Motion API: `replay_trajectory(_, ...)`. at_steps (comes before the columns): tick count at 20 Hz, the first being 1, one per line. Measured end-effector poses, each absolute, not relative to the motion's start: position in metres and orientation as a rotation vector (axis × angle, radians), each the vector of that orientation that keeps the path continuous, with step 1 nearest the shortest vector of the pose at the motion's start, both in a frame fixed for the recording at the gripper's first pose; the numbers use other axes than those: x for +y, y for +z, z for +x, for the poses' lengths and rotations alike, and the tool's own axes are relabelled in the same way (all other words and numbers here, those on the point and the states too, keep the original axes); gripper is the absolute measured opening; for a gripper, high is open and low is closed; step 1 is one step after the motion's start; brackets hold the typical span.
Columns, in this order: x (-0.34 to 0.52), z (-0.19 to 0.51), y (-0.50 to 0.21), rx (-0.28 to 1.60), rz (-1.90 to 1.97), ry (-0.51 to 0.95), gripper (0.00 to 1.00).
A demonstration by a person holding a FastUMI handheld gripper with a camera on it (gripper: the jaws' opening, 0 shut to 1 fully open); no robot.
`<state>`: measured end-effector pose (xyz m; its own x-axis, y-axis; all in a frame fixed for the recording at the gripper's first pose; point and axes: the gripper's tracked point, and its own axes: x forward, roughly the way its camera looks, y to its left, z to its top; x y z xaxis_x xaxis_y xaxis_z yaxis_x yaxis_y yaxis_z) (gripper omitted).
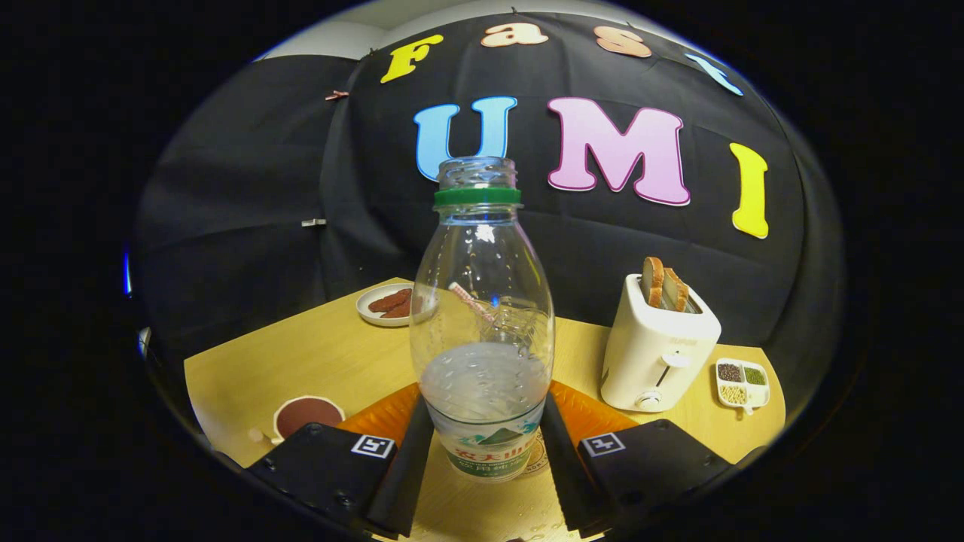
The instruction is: Take the bottle from table, then pour the juice into the cup, finally place the bottle on the coaster
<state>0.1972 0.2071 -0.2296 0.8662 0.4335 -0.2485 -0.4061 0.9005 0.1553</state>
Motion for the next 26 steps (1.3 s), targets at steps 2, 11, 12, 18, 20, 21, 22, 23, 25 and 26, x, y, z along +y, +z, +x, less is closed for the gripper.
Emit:
replay_trajectory(2,0.205,0.210,-0.237,0.270,0.116,0.430,0.75)
replay_trajectory(11,0.195,0.235,-0.282,0.296,0.139,0.388,0.75)
replay_trajectory(12,0.193,0.236,-0.286,0.301,0.142,0.386,0.75)
replay_trajectory(18,0.196,0.237,-0.292,0.302,0.149,0.402,0.76)
replay_trajectory(20,0.196,0.237,-0.293,0.303,0.153,0.401,0.76)
replay_trajectory(21,0.195,0.236,-0.292,0.305,0.155,0.401,0.76)
replay_trajectory(22,0.195,0.236,-0.293,0.309,0.157,0.403,0.77)
replay_trajectory(23,0.195,0.236,-0.295,0.319,0.162,0.405,0.78)
replay_trajectory(25,0.198,0.231,-0.299,0.347,0.174,0.413,0.79)
replay_trajectory(26,0.200,0.228,-0.301,0.356,0.176,0.420,0.81)
